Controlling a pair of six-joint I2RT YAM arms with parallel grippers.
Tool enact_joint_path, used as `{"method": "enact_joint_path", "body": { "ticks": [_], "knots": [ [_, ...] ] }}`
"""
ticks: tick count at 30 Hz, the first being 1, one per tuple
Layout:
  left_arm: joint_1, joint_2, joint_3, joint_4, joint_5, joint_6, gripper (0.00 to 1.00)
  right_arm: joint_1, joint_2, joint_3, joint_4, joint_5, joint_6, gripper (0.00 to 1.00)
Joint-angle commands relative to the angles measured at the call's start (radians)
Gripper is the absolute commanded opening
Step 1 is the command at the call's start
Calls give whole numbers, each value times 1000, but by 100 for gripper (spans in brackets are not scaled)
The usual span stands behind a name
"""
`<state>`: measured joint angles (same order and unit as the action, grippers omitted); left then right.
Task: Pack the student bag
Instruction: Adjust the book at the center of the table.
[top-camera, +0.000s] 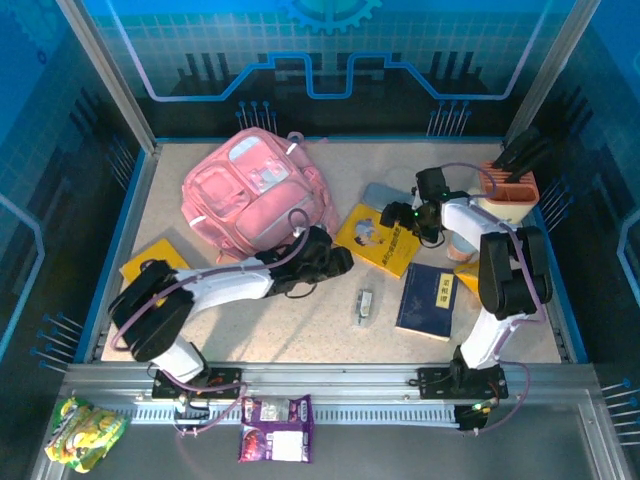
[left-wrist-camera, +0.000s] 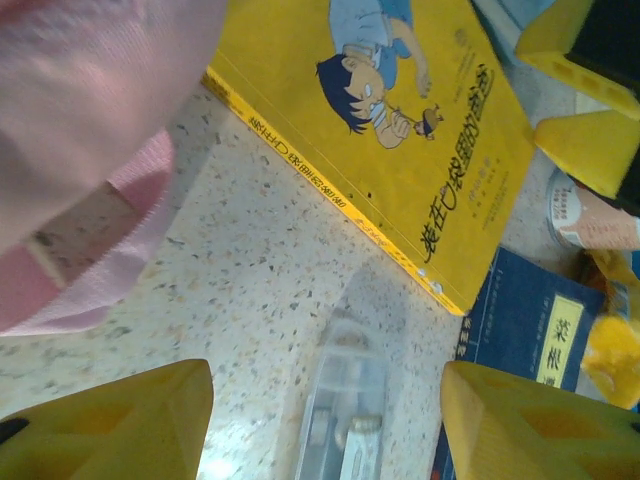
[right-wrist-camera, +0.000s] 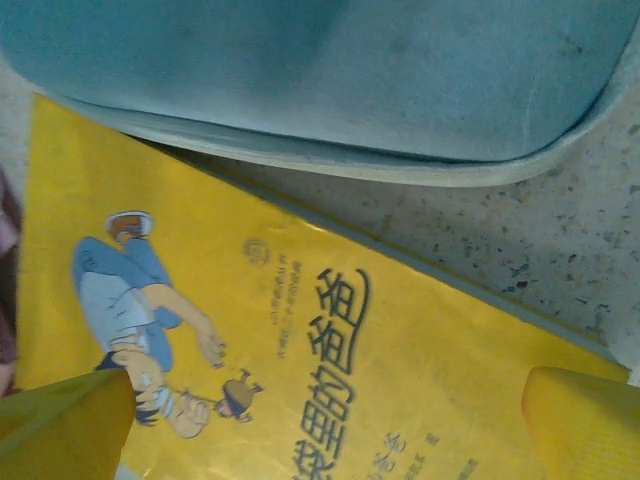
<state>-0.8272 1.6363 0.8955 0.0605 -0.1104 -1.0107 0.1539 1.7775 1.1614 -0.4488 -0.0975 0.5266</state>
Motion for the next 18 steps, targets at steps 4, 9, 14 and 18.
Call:
{"method": "enact_joint_path", "body": {
  "ticks": [4,9,14,18],
  "knots": [
    [-42,144,128,113,-65,-136,63,-33,51,43,21,-13,-31,100],
    [-48,194,174,63,-136,-172,64,-40,80,63,26,39,-56,100],
    [-49,264,240,14,-146,-215,67,-45,143,118,0,1,-49,100],
    [-43,291,258,-5,-167,-245,68,-35,144,109,-6,3,-40,100]
  ]
}}
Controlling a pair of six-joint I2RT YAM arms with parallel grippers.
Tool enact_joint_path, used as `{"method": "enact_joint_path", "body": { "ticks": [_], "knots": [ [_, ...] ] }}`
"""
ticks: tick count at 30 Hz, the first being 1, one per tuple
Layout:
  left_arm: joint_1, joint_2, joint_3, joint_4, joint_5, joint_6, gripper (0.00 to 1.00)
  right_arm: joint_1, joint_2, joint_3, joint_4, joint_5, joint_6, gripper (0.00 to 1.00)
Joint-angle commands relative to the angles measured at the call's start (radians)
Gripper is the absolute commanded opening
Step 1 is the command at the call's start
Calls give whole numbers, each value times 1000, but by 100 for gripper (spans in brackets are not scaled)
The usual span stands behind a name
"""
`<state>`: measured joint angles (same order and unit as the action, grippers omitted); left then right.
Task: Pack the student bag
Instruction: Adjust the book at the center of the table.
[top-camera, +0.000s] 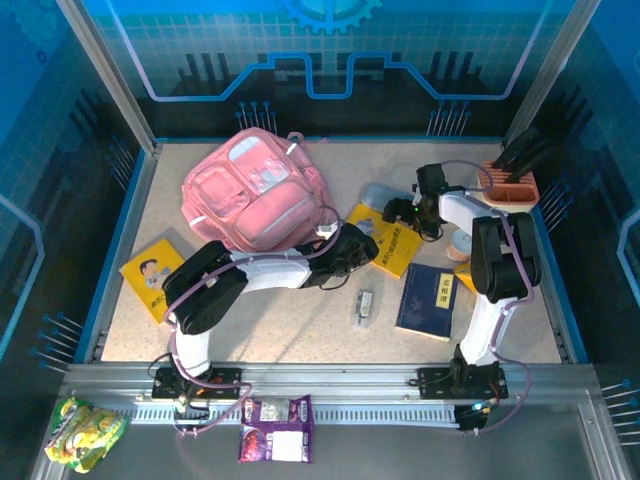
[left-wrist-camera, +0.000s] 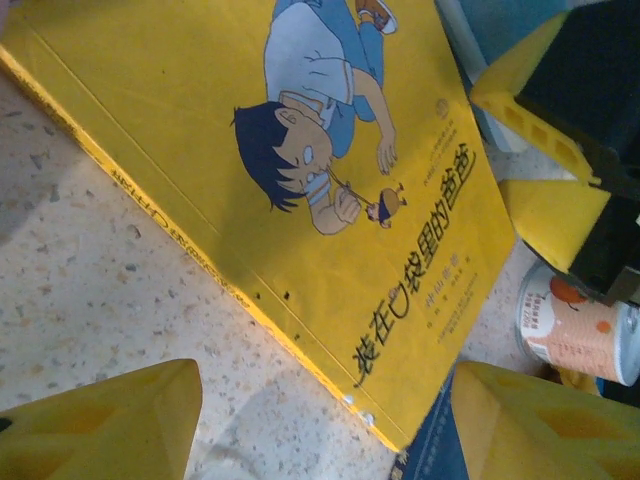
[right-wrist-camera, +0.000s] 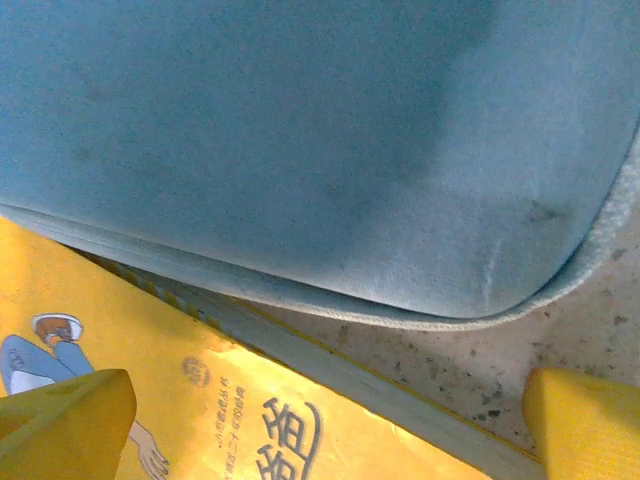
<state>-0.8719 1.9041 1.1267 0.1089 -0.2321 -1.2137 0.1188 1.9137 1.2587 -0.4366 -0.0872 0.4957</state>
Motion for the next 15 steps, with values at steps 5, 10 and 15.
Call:
{"method": "enact_joint_path", "body": {
  "ticks": [5,10,15],
  "knots": [
    [6,37,20,-81,-126,-47,68,20,-23,-29,-50,-14,-8,100],
    [57,65,-18,16,-57,-38,68,44,-79,-94,-72,-80,-4,100],
    [125,61,-44,82,-10,51,67,109,-198,-203,-52,-98,14,98]
  ]
}}
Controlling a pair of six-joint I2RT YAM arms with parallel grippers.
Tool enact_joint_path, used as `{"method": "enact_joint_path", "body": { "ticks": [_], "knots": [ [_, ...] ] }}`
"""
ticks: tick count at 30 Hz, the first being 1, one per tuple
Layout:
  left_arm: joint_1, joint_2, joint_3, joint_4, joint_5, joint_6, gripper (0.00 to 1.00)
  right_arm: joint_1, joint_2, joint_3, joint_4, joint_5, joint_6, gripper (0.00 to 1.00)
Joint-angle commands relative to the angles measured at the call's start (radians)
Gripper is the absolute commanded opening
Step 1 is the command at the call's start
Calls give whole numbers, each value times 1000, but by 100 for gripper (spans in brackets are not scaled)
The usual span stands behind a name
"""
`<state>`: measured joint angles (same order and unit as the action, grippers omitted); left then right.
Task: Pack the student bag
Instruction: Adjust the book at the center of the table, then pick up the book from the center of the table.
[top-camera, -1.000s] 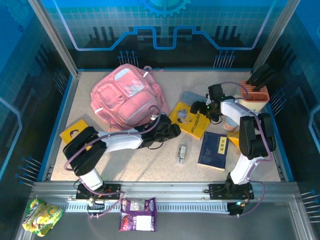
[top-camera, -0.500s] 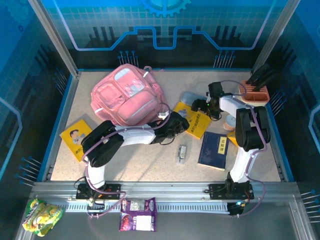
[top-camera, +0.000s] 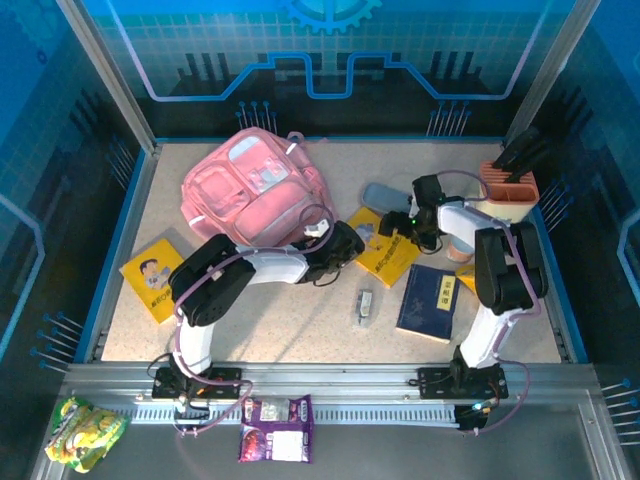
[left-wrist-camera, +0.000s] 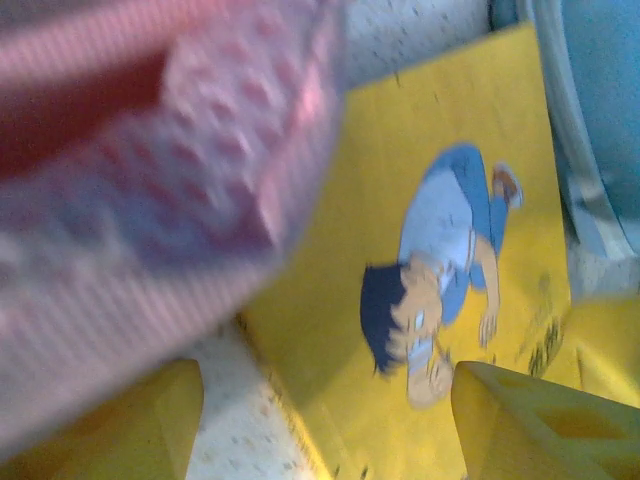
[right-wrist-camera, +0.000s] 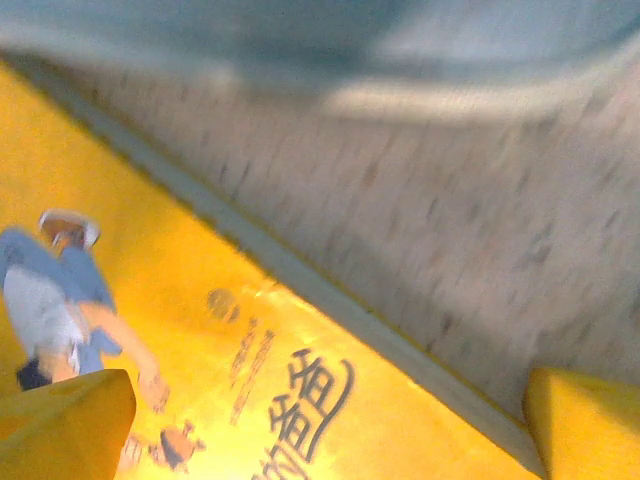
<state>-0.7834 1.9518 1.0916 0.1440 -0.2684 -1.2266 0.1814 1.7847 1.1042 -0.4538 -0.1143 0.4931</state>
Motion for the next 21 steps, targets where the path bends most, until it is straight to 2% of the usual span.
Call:
{"method": "enact_joint_path", "body": {
  "ticks": [1,4,8,10,14,18,21],
  "knots": [
    [52,15,-3,42,44,85,67,55,-82,-64,-30,-97,23,96],
    [83,4,-1,18,52,137,68,60,-110,-89,-18,-130,27,88],
    [90,-35,-24,50,106,182,68,9,-109,-80,-10,-150,2,77],
    [86,-62,-30,14,121,168,68,-9,-98,-68,-29,-120,-26,72],
    [51,-111,-65,-26,121,99,70,-36,-88,-86,21,-147,-58,57],
    [3,-114,-84,-33,119,31,70,-31,-69,-90,41,-164,-81,59],
    [-14,-91,-93,-4,129,-4,70,-31,-60,-89,39,-139,-81,67]
  ]
}}
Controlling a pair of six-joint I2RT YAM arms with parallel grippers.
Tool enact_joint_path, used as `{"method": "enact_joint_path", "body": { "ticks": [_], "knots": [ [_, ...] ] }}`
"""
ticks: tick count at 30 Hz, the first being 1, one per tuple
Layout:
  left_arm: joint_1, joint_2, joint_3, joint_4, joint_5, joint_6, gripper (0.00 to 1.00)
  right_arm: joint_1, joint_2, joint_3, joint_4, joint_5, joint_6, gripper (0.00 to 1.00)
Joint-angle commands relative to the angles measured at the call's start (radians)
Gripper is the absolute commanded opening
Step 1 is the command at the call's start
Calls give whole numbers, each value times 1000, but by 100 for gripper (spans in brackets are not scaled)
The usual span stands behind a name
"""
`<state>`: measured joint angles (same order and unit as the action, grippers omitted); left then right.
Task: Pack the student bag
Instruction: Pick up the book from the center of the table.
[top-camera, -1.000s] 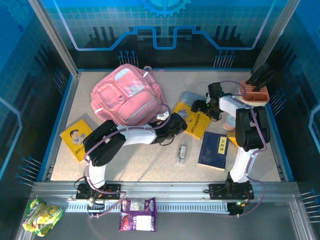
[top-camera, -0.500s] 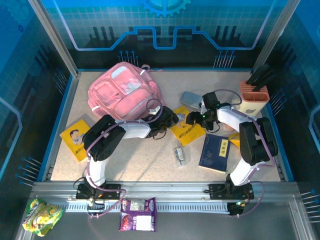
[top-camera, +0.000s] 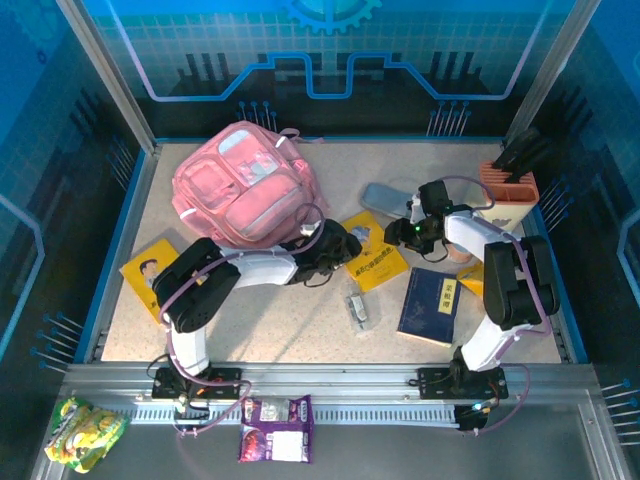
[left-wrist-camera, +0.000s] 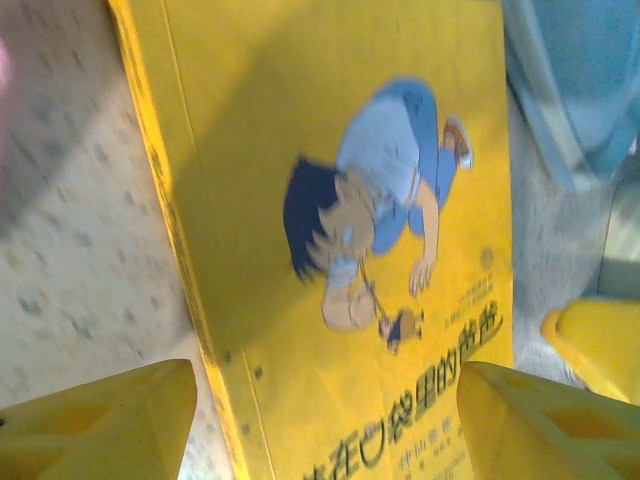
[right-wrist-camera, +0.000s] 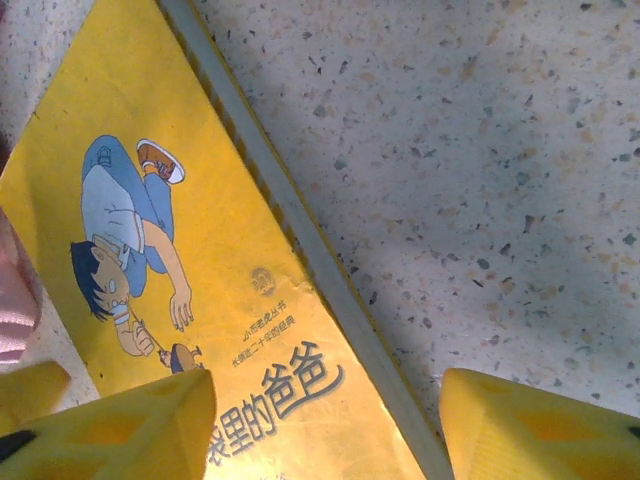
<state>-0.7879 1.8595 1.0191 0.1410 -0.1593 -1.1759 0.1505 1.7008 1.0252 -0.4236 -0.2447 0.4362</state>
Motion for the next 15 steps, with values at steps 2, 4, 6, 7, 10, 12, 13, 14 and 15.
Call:
{"method": "enact_joint_path", "body": {
  "ticks": [2,4,6,7,10,12,13,14,15],
  "knots": [
    [-12,22,-19,18,33,-67,70,2,34,-8,11,-7,-21,71],
    [-12,41,-14,36,36,-69,70,13,50,2,1,4,-22,73],
    [-11,49,-14,56,31,-59,70,20,63,2,1,1,-16,74],
    [-12,50,-17,63,30,-62,70,20,70,-1,7,-9,-10,75],
    [-11,67,-11,93,43,-51,69,31,89,5,15,-46,-9,76],
    [-11,79,10,65,45,-39,69,43,93,19,-1,-62,-17,77],
    [-10,81,17,47,37,-35,69,45,91,22,-4,-81,-19,77],
    [-8,80,18,39,28,-34,69,44,85,21,-4,-101,-16,77],
    [-6,79,16,42,23,-28,69,45,77,17,-2,-118,-15,78]
  ]
}}
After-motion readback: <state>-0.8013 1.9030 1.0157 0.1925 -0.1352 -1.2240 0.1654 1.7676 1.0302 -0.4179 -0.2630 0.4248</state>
